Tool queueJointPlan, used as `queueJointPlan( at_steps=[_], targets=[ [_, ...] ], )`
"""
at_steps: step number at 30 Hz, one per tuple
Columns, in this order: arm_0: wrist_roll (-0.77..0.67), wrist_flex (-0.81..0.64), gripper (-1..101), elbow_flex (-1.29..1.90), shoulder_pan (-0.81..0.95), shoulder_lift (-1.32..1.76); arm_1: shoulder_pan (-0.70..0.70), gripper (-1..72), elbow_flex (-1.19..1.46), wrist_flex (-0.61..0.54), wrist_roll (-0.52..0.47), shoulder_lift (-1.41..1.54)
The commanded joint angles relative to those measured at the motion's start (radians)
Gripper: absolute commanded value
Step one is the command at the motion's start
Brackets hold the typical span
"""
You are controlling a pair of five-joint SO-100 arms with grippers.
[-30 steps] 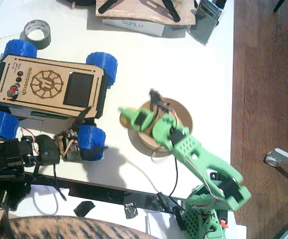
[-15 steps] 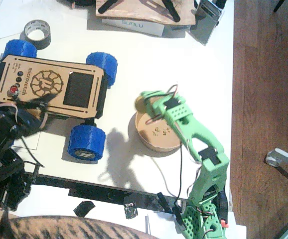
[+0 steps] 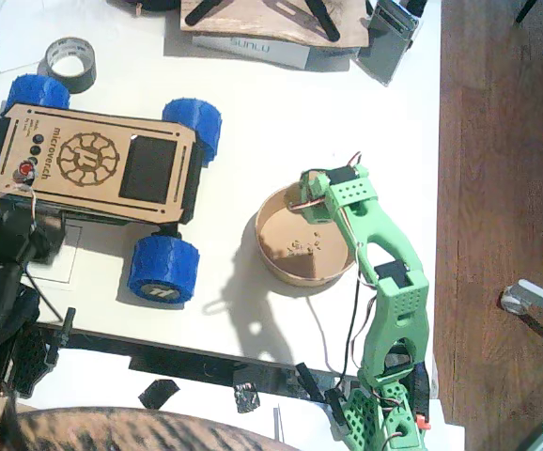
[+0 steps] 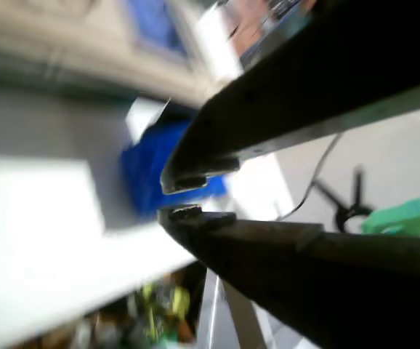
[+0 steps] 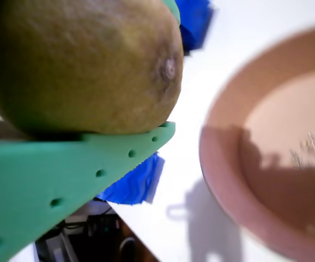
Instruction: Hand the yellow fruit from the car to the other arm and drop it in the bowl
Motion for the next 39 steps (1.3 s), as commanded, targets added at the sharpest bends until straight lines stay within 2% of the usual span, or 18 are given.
queueJointPlan(
  at_steps=[1, 13, 14, 17, 19, 29, 34, 35, 36, 37, 38, 39],
  targets=[
    [0.008, -0.087, 2, 0.164, -0.005, 0.086, 0.021, -0.1, -0.066, 0.048, 0.021, 0.002],
    [0.005, -0.117, 0, 0.291, -0.003, 0.196, 0.055, 0.2, -0.069, 0.083, 0.018, -0.023],
    [0.005, -0.120, 0, 0.291, -0.003, 0.195, 0.055, 1.6, -0.069, 0.083, 0.017, -0.023],
    [0.005, -0.121, 0, 0.291, -0.003, 0.193, 0.052, 22.9, -0.069, 0.097, -0.005, -0.031],
    [0.005, -0.121, 0, 0.291, -0.003, 0.193, 0.044, 30.9, -0.071, 0.115, -0.008, -0.035],
    [0.005, -0.124, 0, 0.291, -0.003, 0.184, 0.023, 32.8, -0.063, 0.135, -0.009, -0.043],
    [0.005, -0.124, 0, 0.291, -0.003, 0.186, 0.031, 30.3, -0.067, 0.132, -0.009, -0.046],
    [0.005, -0.124, 0, 0.291, -0.003, 0.186, 0.031, 26.2, -0.064, 0.129, -0.009, -0.043],
    [0.005, -0.124, 0, 0.291, -0.003, 0.186, 0.031, 19.0, -0.055, 0.124, -0.009, -0.034],
    [0.005, -0.124, 0, 0.291, -0.003, 0.186, 0.026, 8.7, -0.044, 0.114, -0.046, -0.023],
    [0.005, -0.124, 0, 0.291, -0.003, 0.186, 0.018, 4.0, -0.032, 0.112, -0.064, -0.006],
    [0.005, -0.124, 0, 0.291, -0.003, 0.186, 0.008, 2.2, -0.018, 0.110, -0.097, 0.014]
  ],
)
